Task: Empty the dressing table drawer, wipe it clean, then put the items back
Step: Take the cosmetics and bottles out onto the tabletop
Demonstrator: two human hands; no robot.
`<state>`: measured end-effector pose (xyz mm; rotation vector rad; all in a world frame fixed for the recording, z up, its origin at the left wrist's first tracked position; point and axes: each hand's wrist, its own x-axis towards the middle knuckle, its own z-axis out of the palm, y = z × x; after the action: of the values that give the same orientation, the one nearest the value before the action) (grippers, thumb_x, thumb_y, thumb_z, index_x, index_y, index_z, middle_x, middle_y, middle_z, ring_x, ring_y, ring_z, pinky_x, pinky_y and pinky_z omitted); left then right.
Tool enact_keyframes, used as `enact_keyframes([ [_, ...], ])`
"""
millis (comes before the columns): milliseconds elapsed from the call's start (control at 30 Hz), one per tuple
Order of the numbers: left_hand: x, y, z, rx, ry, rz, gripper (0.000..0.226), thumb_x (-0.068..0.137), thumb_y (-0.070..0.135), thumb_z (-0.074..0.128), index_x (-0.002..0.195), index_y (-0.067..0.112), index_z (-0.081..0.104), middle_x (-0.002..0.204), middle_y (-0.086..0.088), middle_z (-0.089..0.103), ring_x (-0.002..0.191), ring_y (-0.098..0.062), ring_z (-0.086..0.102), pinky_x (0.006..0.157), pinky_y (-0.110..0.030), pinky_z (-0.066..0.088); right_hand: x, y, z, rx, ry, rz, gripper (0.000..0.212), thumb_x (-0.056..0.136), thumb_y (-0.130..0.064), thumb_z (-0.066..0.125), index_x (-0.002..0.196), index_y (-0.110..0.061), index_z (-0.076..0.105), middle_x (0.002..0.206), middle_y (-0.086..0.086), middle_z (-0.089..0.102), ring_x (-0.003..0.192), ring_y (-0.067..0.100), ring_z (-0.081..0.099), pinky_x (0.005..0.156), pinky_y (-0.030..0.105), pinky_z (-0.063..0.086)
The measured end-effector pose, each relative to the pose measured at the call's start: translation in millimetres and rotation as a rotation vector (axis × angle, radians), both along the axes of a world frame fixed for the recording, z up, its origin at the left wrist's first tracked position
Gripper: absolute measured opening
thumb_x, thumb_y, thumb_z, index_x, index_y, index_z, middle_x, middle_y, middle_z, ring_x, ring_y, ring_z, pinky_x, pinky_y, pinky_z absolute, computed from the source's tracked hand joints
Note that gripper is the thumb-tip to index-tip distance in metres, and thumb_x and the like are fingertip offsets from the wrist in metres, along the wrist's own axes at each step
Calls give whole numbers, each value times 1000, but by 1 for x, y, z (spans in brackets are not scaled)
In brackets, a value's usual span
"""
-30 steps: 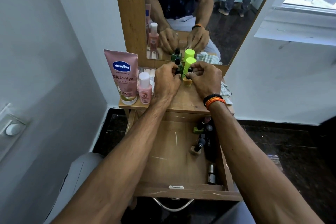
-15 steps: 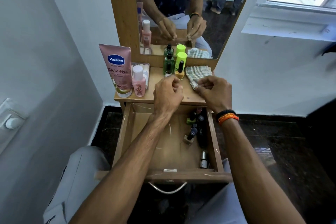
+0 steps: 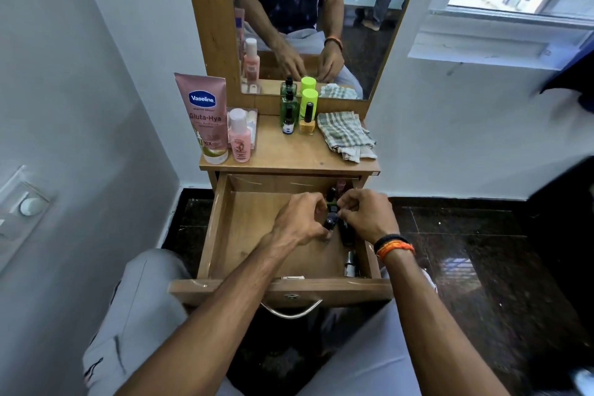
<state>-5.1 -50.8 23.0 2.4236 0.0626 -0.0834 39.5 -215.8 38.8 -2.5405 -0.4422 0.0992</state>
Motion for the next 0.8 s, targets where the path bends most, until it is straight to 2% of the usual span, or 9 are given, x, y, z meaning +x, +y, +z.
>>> enact_keyframes([
  [67, -3, -7, -4, 21, -7, 2, 48, 63, 32, 91, 102, 20, 67, 99, 4, 68, 90, -14, 63, 74, -33, 56, -3, 1, -3, -24, 2, 6, 17, 80, -13, 77, 90, -25, 73, 82, -10, 69, 81, 9, 66, 81, 34, 59],
  [200, -7, -16, -10, -3, -54, 52, 29, 71, 28, 83, 95, 21, 67, 93, 5, 70, 86, -14, 65, 72, -37, 60, -7, 1, -8, -66, 19, -15, 17, 79, -15, 76, 92, -24, 72, 84, -9, 69, 82, 11, 65, 83, 33, 58],
  [367, -9, -19, -13, -29, -107, 79, 17, 77, 21, 76, 92, 20, 69, 83, 4, 68, 78, -14, 65, 67, -37, 60, -12, 3, -12, -70, 7, -19, 17, 80, -15, 77, 90, -23, 66, 84, -7, 66, 81, 14, 64, 79, 35, 59],
  [500, -10, -18, -13, -51, -115, 66, 15, 80, 19, 75, 94, 18, 71, 81, 5, 69, 75, -13, 65, 63, -30, 57, -14, 4, -13, -54, -15, -22, 20, 80, -15, 78, 92, -22, 63, 86, -5, 66, 82, 15, 65, 80, 34, 59],
  [700, -13, -8, -14, -120, -124, 145, 14, 72, 18, 78, 86, 20, 75, 71, 7, 71, 67, -7, 68, 63, -35, 61, -17, 8, -12, -81, -22, -26, 27, 77, -23, 82, 86, -21, 56, 84, -4, 63, 79, 18, 63, 76, 36, 57],
  [800, -14, -1, -13, -117, -132, 171, 14, 74, 20, 78, 87, 21, 76, 74, 7, 73, 70, -8, 69, 66, -33, 61, -18, 12, -14, -68, -33, -53, 32, 76, -28, 84, 88, -18, 56, 86, -5, 63, 79, 16, 61, 74, 29, 53],
])
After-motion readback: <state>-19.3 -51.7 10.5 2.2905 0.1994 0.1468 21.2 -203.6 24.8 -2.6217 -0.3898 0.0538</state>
